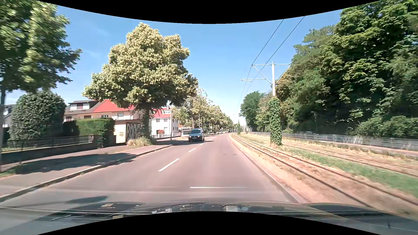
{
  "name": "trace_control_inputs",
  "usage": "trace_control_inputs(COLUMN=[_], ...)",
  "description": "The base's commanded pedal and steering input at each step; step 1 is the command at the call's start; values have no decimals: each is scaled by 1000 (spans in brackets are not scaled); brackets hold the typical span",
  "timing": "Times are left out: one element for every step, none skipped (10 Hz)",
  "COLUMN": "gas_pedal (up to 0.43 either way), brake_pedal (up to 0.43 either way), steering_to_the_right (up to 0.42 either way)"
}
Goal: Follow the waypoints while adhering to traffic rules and regulations
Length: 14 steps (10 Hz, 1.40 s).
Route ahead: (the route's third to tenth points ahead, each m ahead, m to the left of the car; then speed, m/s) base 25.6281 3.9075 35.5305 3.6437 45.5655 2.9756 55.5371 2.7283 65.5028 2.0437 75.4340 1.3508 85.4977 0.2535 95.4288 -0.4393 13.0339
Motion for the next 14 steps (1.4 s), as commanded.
trace_control_inputs(gas_pedal=[0, 0, 0, 0, 8, 8, 20, 28, 28, 47, 47, 47, 59, 59], brake_pedal=[0, 0, 0, 0, 0, 0, 0, 0, 0, 0, 0, 0, 0, 0], steering_to_the_right=[8, 7, 6, 6, 6, 6, 6, 5, 6, 6, 6, 6, 6, 6])
